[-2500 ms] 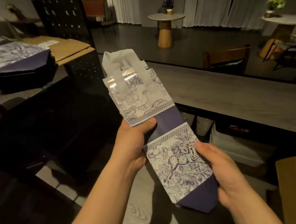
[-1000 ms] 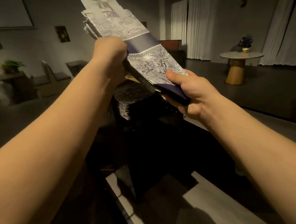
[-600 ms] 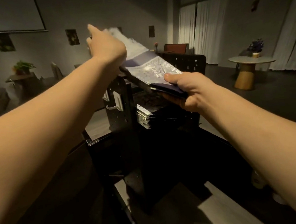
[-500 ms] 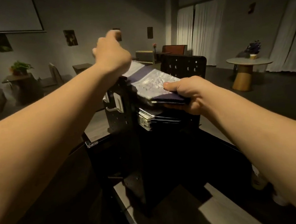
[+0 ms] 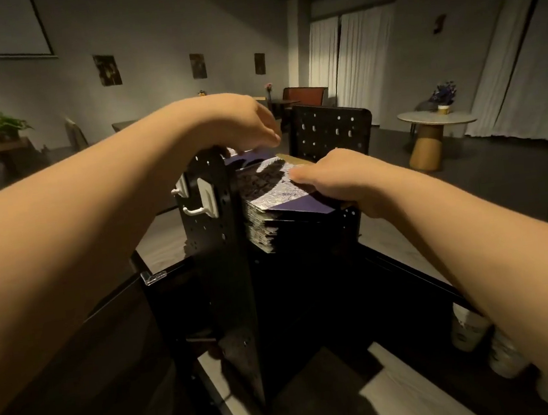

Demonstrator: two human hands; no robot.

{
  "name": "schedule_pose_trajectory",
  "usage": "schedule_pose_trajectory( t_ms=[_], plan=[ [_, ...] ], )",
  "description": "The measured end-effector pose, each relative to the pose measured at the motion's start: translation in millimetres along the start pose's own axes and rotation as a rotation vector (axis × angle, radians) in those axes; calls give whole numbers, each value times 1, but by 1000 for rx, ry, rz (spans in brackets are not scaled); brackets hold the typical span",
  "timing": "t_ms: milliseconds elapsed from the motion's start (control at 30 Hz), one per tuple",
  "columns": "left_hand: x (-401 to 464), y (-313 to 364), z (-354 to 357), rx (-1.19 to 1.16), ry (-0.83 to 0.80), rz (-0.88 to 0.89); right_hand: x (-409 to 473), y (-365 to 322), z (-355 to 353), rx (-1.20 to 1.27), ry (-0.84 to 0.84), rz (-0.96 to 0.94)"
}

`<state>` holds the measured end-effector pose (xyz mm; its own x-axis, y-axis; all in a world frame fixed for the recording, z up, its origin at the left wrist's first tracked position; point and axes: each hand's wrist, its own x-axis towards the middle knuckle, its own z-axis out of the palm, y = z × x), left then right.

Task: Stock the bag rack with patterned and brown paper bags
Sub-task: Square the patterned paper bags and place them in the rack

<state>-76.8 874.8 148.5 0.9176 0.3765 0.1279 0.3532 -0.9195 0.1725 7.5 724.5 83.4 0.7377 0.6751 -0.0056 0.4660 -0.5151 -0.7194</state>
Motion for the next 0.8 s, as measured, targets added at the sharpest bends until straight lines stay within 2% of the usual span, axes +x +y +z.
schedule_pose_trajectory(
  t_ms=[67,167,267,400,500,600,700,800],
  plan=[
    [5,6,0,22,-78,72,2,2,0,15,22,3],
    [11,15,3,83,-277,102,0,4,0,42,42,-5],
    [13,22,4,177,-333,106,-8,6,0,73,72,-44],
    [9,40,0,149,-299,91,-27,14,-10,118,190,-125],
    [2,62,-1,179,-104,131,-43,27,-23,149,290,-156],
    [-9,96,2,25,93,207,-63,44,-43,199,339,-169],
    [-23,144,14,-120,120,292,-89,71,-72,242,384,-169],
    [-33,195,33,-228,108,340,-122,104,-104,160,405,-150]
  ],
)
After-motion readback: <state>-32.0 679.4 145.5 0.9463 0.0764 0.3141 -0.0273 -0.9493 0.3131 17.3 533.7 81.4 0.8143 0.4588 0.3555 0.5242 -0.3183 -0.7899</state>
